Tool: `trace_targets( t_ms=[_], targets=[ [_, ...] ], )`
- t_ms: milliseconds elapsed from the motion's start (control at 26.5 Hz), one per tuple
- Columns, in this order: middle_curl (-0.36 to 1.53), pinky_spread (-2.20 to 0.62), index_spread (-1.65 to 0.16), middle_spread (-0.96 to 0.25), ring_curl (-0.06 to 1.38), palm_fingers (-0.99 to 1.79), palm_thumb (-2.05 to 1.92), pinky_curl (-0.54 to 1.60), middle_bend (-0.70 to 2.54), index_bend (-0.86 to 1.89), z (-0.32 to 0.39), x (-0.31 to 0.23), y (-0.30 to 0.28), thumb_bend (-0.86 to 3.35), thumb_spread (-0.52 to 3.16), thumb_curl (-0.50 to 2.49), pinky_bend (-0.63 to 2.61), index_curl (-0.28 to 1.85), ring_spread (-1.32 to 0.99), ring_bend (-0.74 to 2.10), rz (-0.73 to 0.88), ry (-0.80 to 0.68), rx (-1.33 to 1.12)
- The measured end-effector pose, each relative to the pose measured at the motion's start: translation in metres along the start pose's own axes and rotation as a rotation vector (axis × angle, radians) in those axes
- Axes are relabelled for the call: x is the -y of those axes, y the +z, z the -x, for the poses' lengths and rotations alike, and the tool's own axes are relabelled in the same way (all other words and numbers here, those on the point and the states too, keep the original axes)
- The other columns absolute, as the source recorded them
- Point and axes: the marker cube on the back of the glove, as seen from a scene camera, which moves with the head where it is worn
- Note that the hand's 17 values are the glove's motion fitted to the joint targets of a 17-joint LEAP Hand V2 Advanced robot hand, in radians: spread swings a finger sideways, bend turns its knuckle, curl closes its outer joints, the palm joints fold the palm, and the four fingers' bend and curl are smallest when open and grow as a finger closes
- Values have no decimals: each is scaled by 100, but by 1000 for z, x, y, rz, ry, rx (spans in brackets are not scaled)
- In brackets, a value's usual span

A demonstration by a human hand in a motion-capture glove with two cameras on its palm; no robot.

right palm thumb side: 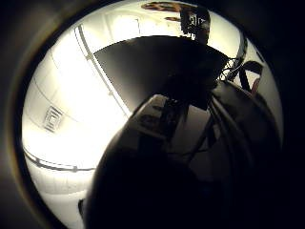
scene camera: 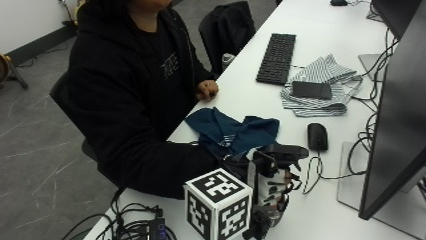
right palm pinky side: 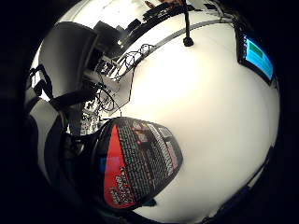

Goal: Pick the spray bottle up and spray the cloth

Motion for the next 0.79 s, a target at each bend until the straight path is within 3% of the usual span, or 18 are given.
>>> trace_targets(
  t_ms=[794],
  targets=[
    [57,-34,-30,-22,49,139,95,43,69,33,-1,0,0,-2,42,70,46,52,-24,70,-10,-1,-6]
  ],
)
